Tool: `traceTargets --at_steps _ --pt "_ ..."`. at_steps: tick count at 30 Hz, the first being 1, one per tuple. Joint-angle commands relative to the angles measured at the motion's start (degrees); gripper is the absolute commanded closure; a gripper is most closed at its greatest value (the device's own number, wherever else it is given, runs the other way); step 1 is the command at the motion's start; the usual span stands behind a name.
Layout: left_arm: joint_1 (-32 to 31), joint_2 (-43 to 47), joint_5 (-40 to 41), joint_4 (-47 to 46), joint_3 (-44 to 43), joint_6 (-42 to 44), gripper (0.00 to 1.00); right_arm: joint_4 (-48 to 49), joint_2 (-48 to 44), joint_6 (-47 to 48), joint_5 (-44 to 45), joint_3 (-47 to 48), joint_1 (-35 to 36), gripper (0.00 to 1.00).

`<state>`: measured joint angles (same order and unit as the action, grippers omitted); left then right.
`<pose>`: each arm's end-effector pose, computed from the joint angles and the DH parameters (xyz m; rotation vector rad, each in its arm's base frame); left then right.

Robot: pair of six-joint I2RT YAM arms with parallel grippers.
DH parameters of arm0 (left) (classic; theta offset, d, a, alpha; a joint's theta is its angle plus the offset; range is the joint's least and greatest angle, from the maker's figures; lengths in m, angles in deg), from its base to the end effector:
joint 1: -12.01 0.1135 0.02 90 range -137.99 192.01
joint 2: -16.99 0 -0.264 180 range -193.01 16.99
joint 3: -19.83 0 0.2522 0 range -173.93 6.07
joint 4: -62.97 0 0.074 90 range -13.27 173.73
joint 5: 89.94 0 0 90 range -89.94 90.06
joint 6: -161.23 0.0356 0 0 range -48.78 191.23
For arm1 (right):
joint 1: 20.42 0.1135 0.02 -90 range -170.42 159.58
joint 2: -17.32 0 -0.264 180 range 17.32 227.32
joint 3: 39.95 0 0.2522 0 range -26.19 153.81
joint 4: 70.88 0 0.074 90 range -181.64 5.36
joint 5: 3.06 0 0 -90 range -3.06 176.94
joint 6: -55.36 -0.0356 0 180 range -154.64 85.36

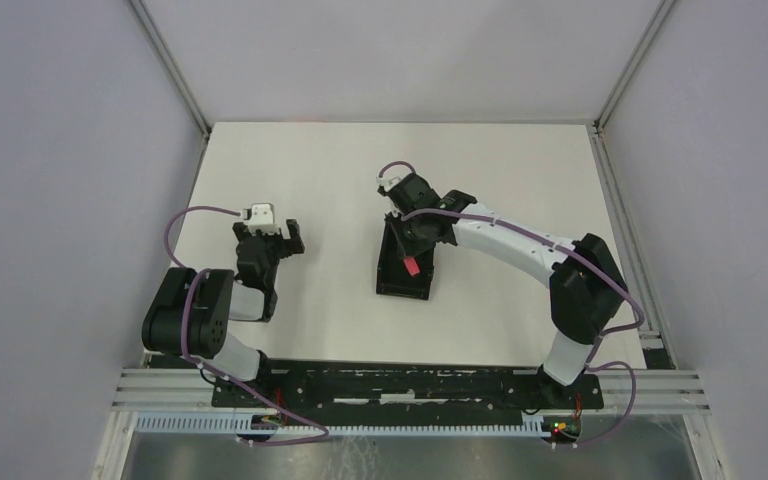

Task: Put the screwdriver in the bin

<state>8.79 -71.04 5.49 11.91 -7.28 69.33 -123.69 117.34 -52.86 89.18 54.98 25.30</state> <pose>0.2411 -0.0102 0.1382 -0.0494 1.7414 0.0171 0.2631 0.2678 0.2583 -0.6093 2.5519 0.3561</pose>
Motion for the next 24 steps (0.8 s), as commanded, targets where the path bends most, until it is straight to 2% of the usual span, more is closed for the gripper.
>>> traceTargets --at_steps 1,2,4,8,9,20,22,24 --pt "0.2 0.3 -0.4 -1.5 -1.1 1.5 0.0 3.3 0.3 -1.0 2.9 -0.9 0.3 1.0" --pt "0.3 0.3 -0.4 -1.5 -1.1 1.5 0.0 3.2 0.6 -0.8 3.1 -1.1 0.3 0.99" --pt "0.3 0.3 -0.4 -1.5 -1.1 1.5 0.0 3.1 1.1 -0.9 3.0 -1.5 0.3 0.92" --pt "0.3 0.3 -0.4 -1.5 -1.1 1.5 0.0 3.1 0.8 -0.9 3.2 -1.8 0.3 0.59" --pt "0.3 0.3 -0.4 -1.5 -1.1 1.5 0.0 2.9 0.5 -0.9 3.1 -1.4 0.3 0.55" --pt "0.3 0.3 -0.4 -1.5 -1.1 1.5 0.0 3.2 -5.1 0.0 8.2 4.6 0.3 0.46" --pt "0.3 0.3 -0.4 -1.5 -1.1 1.5 0.0 3.2 -6.7 0.7 9.4 5.1 0.3 0.4" --pt "0.2 0.3 -0.4 -1.5 -1.1 1.5 0.0 3.4 -8.4 1.8 11.2 5.1 0.2 0.23"
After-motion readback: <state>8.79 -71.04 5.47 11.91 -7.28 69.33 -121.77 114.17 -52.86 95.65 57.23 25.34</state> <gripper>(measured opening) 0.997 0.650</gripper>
